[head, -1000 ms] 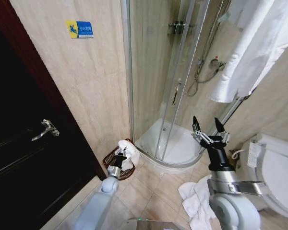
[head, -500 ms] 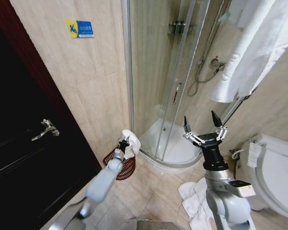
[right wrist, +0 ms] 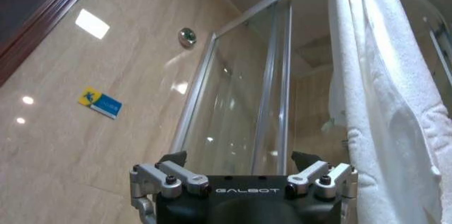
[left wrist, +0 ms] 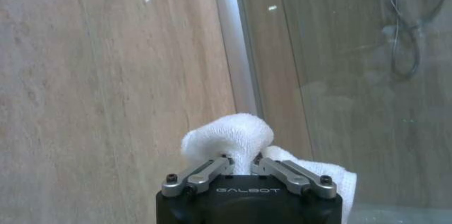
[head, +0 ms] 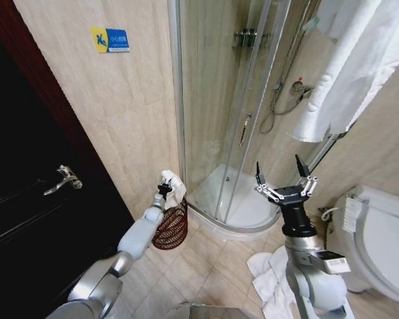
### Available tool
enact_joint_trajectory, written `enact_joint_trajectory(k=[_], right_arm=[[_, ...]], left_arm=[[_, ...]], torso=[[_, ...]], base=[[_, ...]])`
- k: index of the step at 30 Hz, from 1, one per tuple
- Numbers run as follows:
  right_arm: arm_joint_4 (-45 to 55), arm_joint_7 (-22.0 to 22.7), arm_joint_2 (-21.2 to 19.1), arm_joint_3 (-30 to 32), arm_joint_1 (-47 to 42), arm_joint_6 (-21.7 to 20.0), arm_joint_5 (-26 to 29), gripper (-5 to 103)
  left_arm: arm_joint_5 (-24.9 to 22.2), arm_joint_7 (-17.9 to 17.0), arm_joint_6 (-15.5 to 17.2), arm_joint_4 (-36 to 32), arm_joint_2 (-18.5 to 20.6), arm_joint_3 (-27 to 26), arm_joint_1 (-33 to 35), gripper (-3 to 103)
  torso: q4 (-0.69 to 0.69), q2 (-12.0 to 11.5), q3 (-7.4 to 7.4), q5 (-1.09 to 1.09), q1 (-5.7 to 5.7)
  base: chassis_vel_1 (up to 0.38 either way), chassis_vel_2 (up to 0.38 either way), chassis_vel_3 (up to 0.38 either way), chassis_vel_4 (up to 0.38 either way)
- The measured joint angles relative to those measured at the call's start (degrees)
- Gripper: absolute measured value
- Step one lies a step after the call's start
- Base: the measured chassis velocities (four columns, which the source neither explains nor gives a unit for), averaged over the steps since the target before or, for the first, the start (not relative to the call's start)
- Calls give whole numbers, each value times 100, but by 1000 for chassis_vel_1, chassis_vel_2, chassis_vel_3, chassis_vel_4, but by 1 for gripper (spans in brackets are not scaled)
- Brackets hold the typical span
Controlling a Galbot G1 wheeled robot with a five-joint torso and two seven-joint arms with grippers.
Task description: Discard the used towel into the hamper.
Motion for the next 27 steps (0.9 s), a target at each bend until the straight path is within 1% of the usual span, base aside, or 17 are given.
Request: enact_joint_trajectory(k=[2, 5, 7, 10, 11, 13, 14, 17, 18, 19, 20, 21, 27], right_arm=[[-9, 30, 21, 46, 20, -78, 89, 100], [-36, 251, 11, 69, 30, -199, 139, 100], [3, 310, 5, 55, -5, -277, 173, 100], [52, 283, -6, 45, -27, -332, 208, 100], [54, 238, -9, 45, -29, -332, 207, 100], [55, 75, -16, 44, -50, -306, 206, 100], [60, 42, -14, 39, -67, -305, 206, 100], [82, 49, 8, 34, -83, -318, 179, 100], [82, 158, 16, 41, -79, -319, -2, 100], [82, 158, 16, 41, -79, -319, -2, 100], [66, 244, 24, 63, -72, -294, -194, 100], [47, 279, 26, 65, -77, -259, -273, 100], [32, 346, 25, 41, -103, -210, -279, 100]], left_arm=[[-7, 26, 8, 37, -1, -6, -1, 6], [-29, 66, 47, 106, 21, -105, 58, 6], [-34, 84, 72, 130, 31, -142, 103, 6], [-148, 141, 120, 166, 45, -174, 180, 6], [-232, 155, 138, 177, 48, -174, 200, 6], [-545, 165, 231, 222, 46, -173, 239, 6], [-564, 170, 254, 253, 45, -176, 248, 6], [-475, 183, 274, 309, 34, -208, 270, 6], [-410, 180, 286, 344, 9, -247, 279, 6], [-410, 180, 286, 344, 9, -247, 279, 6], [-371, 157, 317, 374, -11, -278, 284, 6], [-347, 132, 360, 402, -24, -296, 290, 6], [-289, 86, 489, 568, -50, -383, 320, 6]], torso=[[0, 0, 0, 0, 0], [0, 0, 0, 1, 0], [0, 0, 0, 0, 0], [0, 0, 0, -1, 0], [0, 0, 0, 0, 0], [0, 0, 0, -1, 0], [0, 0, 0, -1, 0], [0, 0, 0, 0, 0], [0, 0, 0, 0, 0], [0, 0, 0, 0, 0], [0, 0, 0, 0, 0], [0, 0, 0, 0, 0], [0, 1, 0, 0, 0]], base=[[0, 0, 0, 0], [0, 0, 0, 0], [0, 0, 0, 0], [0, 0, 0, 0], [0, 0, 0, 0], [0, 0, 0, 0], [0, 0, 0, 0], [0, 0, 0, 0], [0, 0, 0, 0], [0, 0, 0, 0], [0, 0, 0, 0], [0, 0, 0, 0], [0, 0, 0, 0]])
